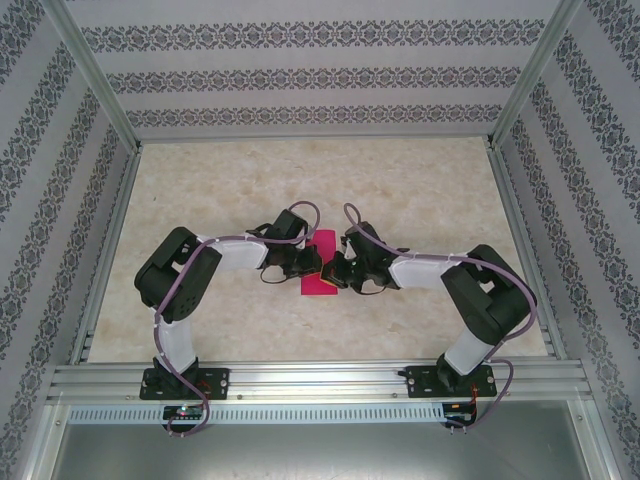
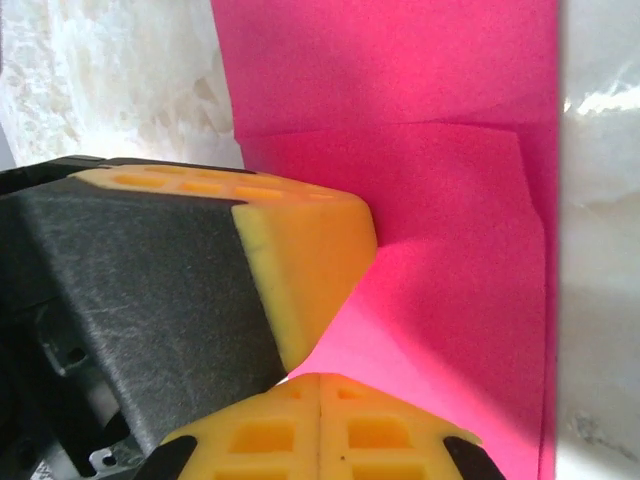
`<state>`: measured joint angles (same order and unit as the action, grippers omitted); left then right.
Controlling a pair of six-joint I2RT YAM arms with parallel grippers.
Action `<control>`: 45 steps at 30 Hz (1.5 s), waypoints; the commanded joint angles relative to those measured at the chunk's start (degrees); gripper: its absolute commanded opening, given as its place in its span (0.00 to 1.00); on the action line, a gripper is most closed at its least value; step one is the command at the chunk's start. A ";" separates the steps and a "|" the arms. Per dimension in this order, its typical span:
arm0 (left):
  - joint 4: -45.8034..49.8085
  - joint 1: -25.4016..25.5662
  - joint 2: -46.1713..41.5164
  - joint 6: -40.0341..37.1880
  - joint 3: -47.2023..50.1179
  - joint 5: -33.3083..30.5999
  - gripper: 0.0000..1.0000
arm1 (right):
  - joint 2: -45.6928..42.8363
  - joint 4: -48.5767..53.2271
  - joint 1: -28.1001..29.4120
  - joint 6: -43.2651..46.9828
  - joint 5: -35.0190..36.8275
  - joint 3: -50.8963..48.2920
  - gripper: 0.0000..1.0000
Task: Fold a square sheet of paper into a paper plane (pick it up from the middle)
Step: Fold the triangle a second time at the center of the table.
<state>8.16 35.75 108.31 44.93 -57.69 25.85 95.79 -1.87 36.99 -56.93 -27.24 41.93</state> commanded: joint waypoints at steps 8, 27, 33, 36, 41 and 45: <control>3.11 -0.05 0.36 -1.85 1.08 -4.75 0.11 | 5.94 -4.59 -0.13 -1.45 0.53 -4.90 0.02; 4.38 -0.06 -0.52 -2.15 -0.57 -3.03 0.12 | -10.79 -2.16 -1.66 -2.61 2.51 -14.55 0.12; 7.55 -0.06 -4.17 -2.14 -2.91 -3.51 0.17 | -16.18 6.79 -3.97 2.71 8.51 -8.71 0.24; 10.60 -0.04 -5.77 -1.66 -4.63 -5.98 0.19 | -17.03 7.44 -5.83 4.60 9.66 -7.11 0.30; 15.85 -0.06 -8.30 -0.03 -5.88 -10.21 0.19 | -15.97 6.14 -7.94 6.72 6.16 -4.99 0.37; 15.99 -0.06 -8.81 1.01 -5.09 -11.31 0.18 | -13.90 5.33 -8.08 8.37 4.32 -3.64 0.40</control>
<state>20.82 35.66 100.49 44.45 -62.41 17.23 80.42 3.73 29.12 -51.29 -21.28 36.49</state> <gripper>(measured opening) 0.180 0.394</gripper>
